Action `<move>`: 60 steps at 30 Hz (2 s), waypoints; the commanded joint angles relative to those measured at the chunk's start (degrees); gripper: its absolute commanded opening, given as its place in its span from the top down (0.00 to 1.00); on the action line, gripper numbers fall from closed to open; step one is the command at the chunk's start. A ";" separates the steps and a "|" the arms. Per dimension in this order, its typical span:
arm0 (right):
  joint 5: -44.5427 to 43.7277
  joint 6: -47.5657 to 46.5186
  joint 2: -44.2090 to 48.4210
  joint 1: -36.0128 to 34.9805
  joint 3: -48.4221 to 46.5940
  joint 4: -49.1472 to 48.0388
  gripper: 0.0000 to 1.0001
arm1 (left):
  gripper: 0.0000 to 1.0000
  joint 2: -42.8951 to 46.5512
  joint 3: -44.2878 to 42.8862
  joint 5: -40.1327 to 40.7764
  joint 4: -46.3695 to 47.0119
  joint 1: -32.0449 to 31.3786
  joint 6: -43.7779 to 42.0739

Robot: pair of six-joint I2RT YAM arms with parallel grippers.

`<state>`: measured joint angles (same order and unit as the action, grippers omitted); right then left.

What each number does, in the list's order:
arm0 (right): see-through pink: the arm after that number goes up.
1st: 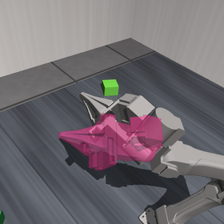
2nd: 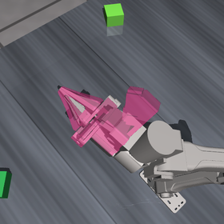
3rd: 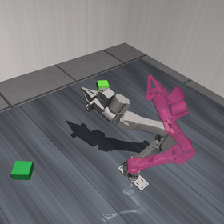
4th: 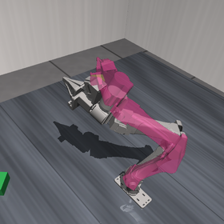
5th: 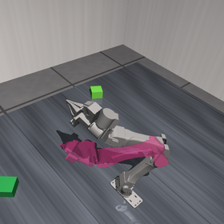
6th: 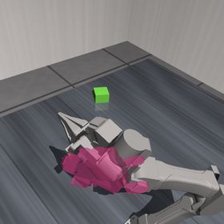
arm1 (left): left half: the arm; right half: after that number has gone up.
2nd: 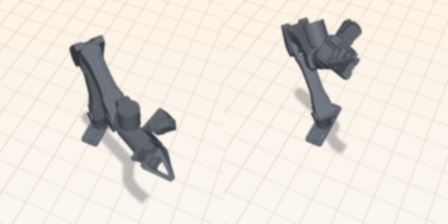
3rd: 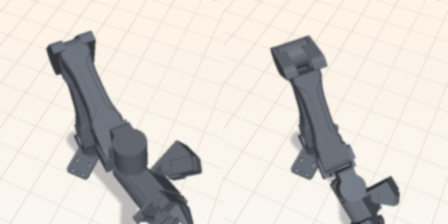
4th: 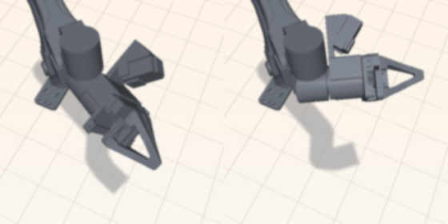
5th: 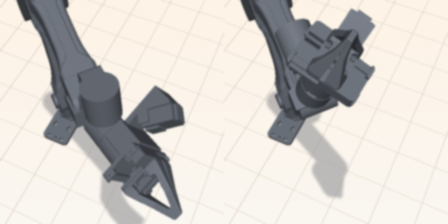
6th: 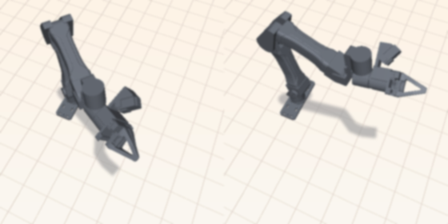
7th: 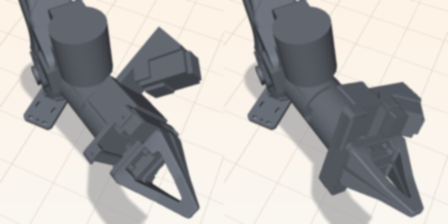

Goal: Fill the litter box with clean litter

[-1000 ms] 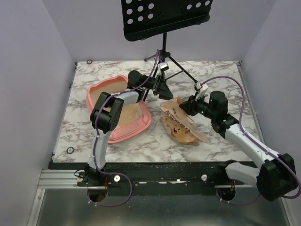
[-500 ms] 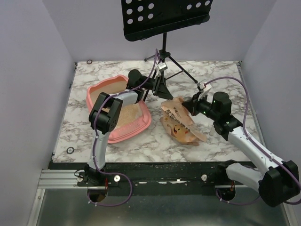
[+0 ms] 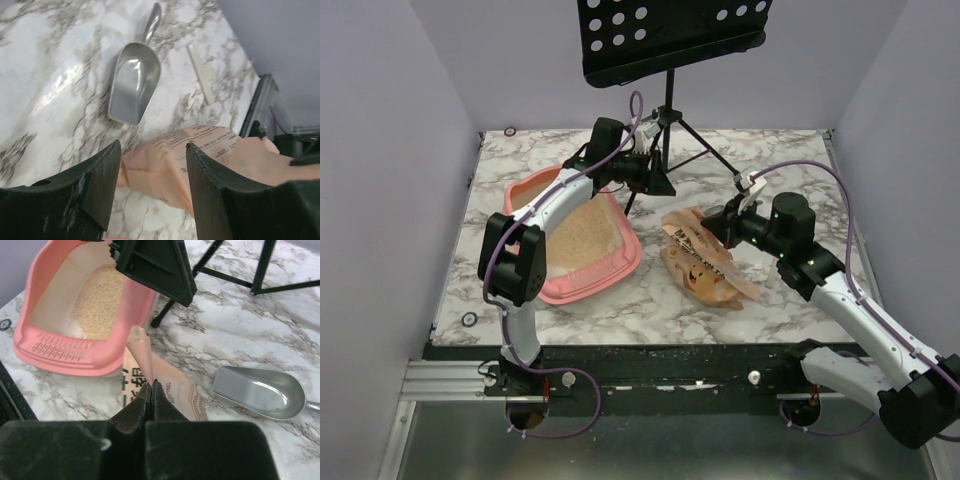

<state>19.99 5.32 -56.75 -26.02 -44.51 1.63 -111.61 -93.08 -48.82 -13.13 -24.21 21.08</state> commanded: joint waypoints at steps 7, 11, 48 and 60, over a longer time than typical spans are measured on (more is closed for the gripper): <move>-10.92 -9.09 -1.69 -15.01 -13.48 14.00 0.99 | 0.34 18.34 8.33 37.28 -19.74 -4.62 -5.44; -13.22 -13.05 -3.80 -20.55 -19.10 18.92 0.99 | 0.33 26.69 15.80 46.87 -21.24 -7.25 -5.26; 1.01 -18.77 -12.42 -34.80 -39.60 35.03 0.99 | 0.17 61.25 45.09 7.60 -0.42 -11.48 -15.90; 1.63 -16.13 -12.86 -34.89 -34.76 24.22 0.99 | 0.19 56.95 48.25 0.31 14.25 -12.18 -11.15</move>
<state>17.23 -12.82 -69.38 -59.79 -79.37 38.98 -52.40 -45.50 -43.53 -8.34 -35.33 7.57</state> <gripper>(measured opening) 0.012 0.821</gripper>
